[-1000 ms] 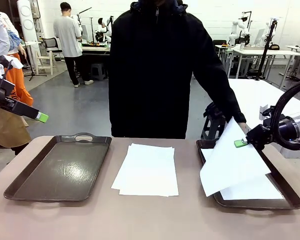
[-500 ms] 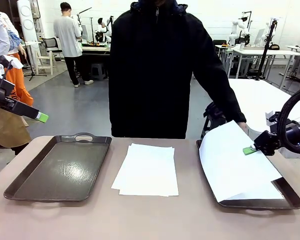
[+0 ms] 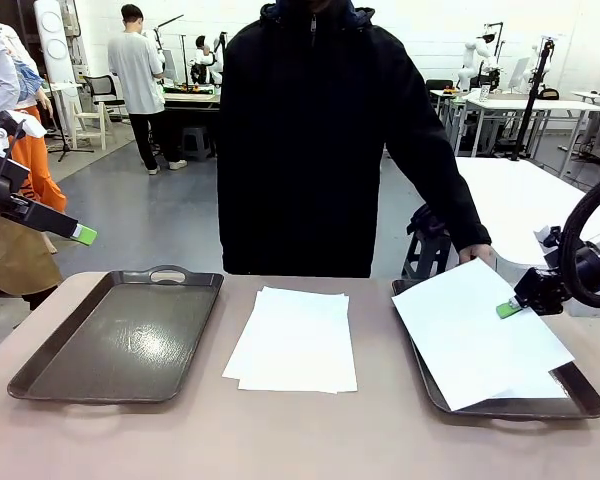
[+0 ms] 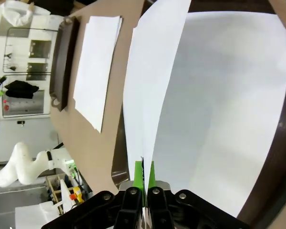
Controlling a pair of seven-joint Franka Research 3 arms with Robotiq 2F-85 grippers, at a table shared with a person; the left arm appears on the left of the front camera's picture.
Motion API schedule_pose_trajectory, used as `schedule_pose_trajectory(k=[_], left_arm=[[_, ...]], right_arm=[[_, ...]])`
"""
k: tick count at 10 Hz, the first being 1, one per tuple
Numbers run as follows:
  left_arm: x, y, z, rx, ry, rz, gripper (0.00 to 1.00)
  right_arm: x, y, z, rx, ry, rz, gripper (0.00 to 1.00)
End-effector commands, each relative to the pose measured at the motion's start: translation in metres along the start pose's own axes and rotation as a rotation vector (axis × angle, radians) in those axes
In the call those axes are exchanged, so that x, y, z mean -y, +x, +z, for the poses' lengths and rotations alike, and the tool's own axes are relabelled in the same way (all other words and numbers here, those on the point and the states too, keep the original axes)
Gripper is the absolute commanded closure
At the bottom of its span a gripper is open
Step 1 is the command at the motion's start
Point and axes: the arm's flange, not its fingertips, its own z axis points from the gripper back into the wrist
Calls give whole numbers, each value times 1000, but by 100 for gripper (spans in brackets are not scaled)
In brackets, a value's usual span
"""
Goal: Sort the A4 documents.
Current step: Place the A4 Paper in the designated Handle tray.
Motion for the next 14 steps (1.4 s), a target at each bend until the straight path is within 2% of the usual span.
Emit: schedule_pose_trajectory(k=[1,5,9,14], left_arm=[[-2,-1,-2,9,-5,5,0],[-2,-1,-2,9,-5,5,0],[-2,-1,-2,9,-5,5,0],[-2,-1,-2,9,-5,5,0]], right_arm=[[3,4,-7,7,-50,-54,99],[29,-9,-11,20,-106,-162,99],[39,-15,-12,49,-114,-189,99],[36,-12,-17,30,-123,-185,99]])
